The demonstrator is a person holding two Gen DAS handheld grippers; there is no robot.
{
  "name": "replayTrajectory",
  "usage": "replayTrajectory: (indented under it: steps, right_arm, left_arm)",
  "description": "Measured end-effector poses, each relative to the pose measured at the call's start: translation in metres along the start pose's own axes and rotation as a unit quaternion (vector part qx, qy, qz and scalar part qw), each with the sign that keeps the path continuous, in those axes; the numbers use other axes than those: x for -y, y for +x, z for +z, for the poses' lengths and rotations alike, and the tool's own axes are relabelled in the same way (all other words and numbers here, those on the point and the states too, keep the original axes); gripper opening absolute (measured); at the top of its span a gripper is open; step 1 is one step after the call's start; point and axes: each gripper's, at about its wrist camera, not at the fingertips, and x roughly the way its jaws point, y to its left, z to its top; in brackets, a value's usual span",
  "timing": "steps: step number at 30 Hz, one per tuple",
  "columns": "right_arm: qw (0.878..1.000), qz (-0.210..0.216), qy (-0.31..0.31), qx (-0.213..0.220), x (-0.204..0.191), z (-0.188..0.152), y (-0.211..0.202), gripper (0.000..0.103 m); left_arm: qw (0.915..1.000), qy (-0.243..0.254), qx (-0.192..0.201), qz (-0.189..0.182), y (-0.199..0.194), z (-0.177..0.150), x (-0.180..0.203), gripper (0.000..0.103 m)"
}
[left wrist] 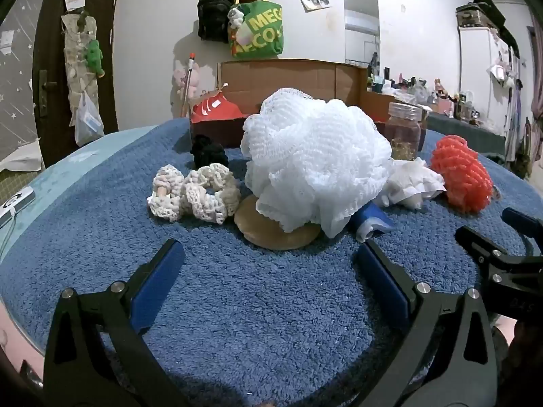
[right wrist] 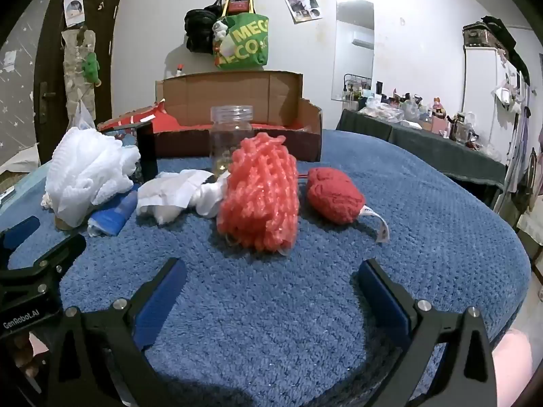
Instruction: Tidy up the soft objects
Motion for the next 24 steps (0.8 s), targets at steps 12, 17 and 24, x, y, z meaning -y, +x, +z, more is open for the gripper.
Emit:
replayTrajectory:
  steps: [12, 17, 24]
  right_arm:
    - [1.0, 0.002, 0.003, -0.003, -0.0001, 0.0002, 0.0001, 0.103]
    - [1.0, 0.002, 0.003, -0.004, -0.0004, 0.0004, 0.0001, 0.103]
    - [1.0, 0.002, 0.003, -0.004, -0.0006, 0.0003, 0.0001, 0.103]
  left_arm:
    - [1.0, 0.002, 0.001, 0.0, -0.0008, 0.0007, 0.0001, 0.103]
    - [1.0, 0.002, 0.001, 0.001, 0.0007, -0.0017, -0.0017, 0.103]
    - [1.0, 0.001, 0.0, 0.001, 0.0009, -0.0018, -0.002, 0.103]
